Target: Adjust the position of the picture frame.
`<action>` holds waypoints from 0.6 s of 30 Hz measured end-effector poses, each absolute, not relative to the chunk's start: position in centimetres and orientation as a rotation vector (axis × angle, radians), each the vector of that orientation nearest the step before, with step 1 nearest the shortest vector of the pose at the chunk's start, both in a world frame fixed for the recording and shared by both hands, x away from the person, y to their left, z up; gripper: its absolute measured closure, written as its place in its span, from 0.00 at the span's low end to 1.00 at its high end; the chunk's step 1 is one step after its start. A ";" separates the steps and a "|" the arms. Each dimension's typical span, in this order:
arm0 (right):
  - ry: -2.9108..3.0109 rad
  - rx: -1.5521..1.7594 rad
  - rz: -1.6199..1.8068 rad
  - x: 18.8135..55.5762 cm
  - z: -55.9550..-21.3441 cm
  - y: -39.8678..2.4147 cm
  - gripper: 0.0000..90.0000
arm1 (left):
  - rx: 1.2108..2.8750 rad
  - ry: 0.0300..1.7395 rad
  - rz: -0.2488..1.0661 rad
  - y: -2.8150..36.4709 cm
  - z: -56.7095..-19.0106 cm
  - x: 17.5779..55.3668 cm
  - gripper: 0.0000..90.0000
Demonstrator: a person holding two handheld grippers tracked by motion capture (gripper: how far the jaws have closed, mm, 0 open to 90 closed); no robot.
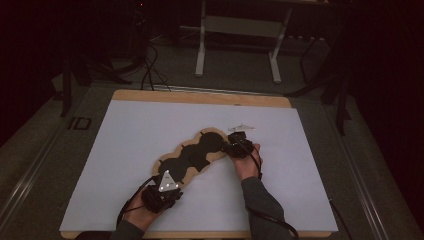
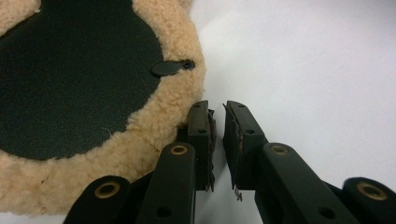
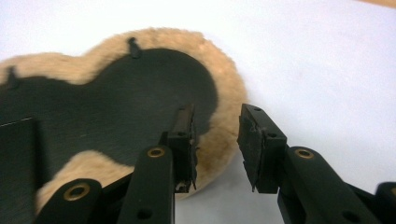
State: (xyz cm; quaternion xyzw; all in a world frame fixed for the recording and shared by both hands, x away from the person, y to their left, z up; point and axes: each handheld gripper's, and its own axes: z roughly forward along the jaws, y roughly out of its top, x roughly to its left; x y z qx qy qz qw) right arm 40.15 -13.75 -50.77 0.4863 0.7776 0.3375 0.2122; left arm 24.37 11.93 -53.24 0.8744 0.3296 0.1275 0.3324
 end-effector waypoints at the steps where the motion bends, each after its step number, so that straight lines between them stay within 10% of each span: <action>1: 2.155 1.364 0.923 40.3 -50.9 -13.7 0.74 | 2.285 0.862 0.334 11.9 -53.2 24.4 0.90; 18: 2.183 1.484 0.934 41.1 -51.3 -14.0 0.82 | 2.273 0.908 0.305 12.3 -53.3 24.7 0.94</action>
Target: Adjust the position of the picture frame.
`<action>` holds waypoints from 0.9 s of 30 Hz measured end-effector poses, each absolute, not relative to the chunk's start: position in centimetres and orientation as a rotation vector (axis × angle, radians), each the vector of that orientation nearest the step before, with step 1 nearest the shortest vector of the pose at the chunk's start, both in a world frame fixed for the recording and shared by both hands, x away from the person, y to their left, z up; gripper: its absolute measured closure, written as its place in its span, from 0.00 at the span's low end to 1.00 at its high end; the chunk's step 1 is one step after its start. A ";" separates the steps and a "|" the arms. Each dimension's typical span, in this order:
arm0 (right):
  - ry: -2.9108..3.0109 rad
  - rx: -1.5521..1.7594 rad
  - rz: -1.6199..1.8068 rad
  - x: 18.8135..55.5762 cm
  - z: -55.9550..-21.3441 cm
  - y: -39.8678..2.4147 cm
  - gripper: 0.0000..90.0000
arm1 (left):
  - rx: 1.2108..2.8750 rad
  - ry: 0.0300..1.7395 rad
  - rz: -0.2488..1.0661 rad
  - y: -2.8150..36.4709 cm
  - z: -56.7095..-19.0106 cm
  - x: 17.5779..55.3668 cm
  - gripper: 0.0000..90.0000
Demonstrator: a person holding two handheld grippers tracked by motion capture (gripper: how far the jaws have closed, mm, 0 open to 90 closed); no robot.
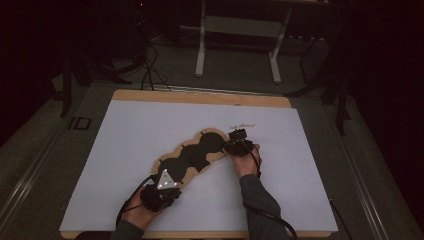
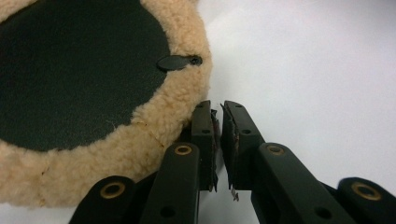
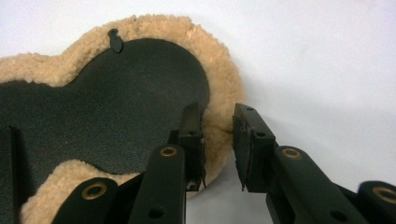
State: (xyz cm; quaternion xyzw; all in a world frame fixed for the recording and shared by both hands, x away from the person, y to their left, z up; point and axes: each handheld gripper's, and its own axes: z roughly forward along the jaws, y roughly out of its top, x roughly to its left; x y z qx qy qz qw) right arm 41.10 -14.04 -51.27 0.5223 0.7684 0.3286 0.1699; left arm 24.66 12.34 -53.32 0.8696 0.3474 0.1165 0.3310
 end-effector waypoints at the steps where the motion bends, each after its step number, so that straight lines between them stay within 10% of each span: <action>1: 2.186 1.486 0.929 41.1 -51.2 -14.1 0.82 | 2.272 0.913 0.305 12.4 -53.3 24.7 0.94; 27: 2.197 1.334 0.785 37.6 -50.9 -13.6 0.80 | 2.179 1.215 0.369 16.4 -53.0 28.1 0.99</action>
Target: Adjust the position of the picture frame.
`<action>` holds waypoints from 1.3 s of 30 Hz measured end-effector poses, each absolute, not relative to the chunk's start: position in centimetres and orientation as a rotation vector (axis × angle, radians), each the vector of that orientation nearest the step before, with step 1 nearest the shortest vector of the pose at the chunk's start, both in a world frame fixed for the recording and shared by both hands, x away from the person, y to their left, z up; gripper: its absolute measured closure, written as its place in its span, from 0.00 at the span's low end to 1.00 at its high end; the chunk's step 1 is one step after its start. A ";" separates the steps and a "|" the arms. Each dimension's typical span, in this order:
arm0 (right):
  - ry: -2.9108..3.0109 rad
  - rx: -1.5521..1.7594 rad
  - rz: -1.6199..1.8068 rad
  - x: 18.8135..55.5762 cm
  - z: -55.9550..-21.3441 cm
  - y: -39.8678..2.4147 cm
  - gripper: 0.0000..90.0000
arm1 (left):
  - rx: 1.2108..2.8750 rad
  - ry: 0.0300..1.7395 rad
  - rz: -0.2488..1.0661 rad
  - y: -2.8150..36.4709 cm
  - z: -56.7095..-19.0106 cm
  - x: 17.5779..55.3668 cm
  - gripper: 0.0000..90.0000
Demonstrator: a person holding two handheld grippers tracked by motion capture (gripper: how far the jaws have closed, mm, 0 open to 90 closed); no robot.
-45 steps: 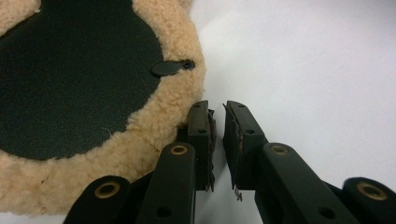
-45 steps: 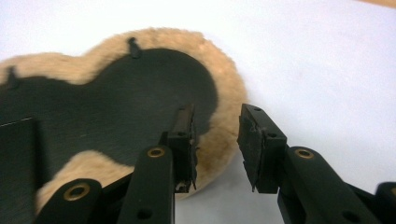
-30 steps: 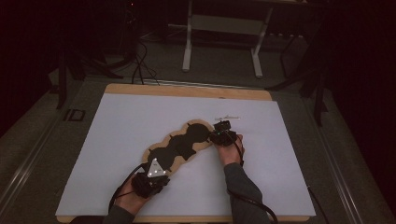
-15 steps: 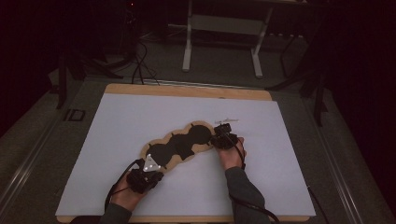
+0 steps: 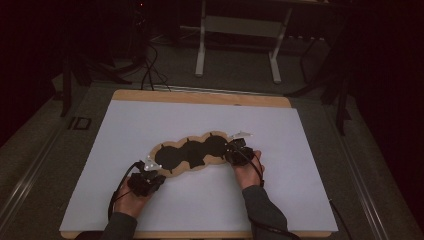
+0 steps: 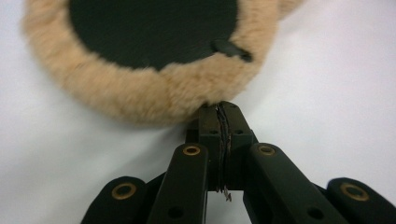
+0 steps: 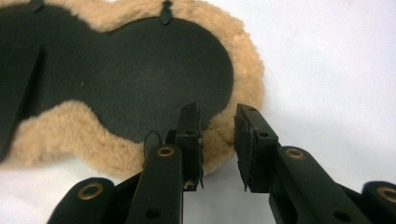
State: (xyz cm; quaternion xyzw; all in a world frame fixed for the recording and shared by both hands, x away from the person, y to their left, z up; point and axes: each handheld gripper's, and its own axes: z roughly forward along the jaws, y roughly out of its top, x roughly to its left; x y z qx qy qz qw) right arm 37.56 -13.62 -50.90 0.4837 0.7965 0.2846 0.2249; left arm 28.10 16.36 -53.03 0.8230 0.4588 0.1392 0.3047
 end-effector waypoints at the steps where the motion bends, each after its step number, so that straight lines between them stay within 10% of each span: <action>1: 2.200 1.323 0.779 37.4 -50.9 -13.6 0.81 | 2.167 1.233 0.372 16.6 -53.1 28.3 0.99; 39: 2.166 1.570 0.942 41.5 -51.0 -16.5 0.87 | 1.981 1.450 0.480 19.6 -53.5 32.0 1.00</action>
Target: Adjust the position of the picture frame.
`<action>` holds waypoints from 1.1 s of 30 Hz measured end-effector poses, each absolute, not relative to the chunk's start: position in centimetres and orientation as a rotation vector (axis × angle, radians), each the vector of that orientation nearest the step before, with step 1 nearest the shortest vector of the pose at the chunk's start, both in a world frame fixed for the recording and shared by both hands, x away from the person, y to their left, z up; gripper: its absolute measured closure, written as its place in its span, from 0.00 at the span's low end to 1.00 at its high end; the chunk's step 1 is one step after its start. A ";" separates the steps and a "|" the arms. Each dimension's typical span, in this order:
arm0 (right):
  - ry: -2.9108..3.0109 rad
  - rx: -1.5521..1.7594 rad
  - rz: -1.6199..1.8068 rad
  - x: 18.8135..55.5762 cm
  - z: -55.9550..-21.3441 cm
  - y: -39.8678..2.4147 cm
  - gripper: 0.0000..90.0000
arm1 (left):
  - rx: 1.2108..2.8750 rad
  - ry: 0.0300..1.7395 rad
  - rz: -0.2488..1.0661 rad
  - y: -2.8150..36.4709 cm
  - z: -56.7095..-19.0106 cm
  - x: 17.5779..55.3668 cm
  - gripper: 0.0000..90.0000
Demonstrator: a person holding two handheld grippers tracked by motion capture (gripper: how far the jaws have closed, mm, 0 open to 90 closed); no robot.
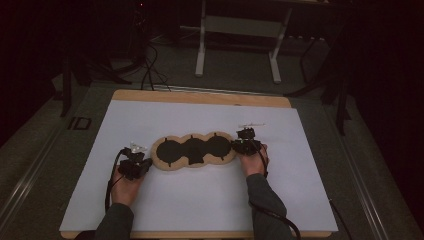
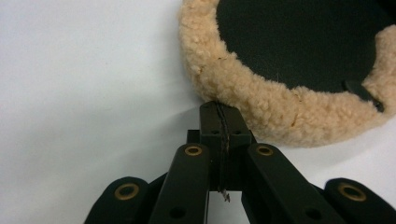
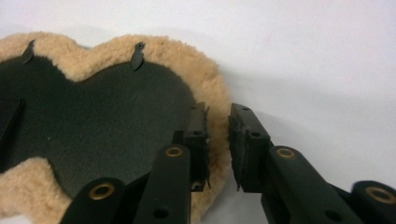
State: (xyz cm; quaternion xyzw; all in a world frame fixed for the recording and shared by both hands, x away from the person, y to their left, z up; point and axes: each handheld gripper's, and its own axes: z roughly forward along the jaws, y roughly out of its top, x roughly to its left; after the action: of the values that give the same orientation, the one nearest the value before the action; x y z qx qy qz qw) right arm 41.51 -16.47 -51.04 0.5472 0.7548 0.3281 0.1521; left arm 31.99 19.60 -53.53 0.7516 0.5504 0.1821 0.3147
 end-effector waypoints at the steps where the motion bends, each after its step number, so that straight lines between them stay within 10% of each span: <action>1: 2.164 1.577 0.938 41.5 -51.0 -16.4 0.87 | 1.977 1.456 0.480 19.5 -53.5 32.0 1.00; 33: 2.115 1.524 0.998 39.3 -50.9 -18.3 0.90 | 1.888 1.504 0.558 19.2 -53.9 35.8 0.97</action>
State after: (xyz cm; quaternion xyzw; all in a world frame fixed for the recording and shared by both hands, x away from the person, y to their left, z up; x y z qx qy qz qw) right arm 39.27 -18.35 -50.86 0.5378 0.7460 0.3522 0.1742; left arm 35.80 19.24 -53.92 0.7204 0.5739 0.2131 0.3258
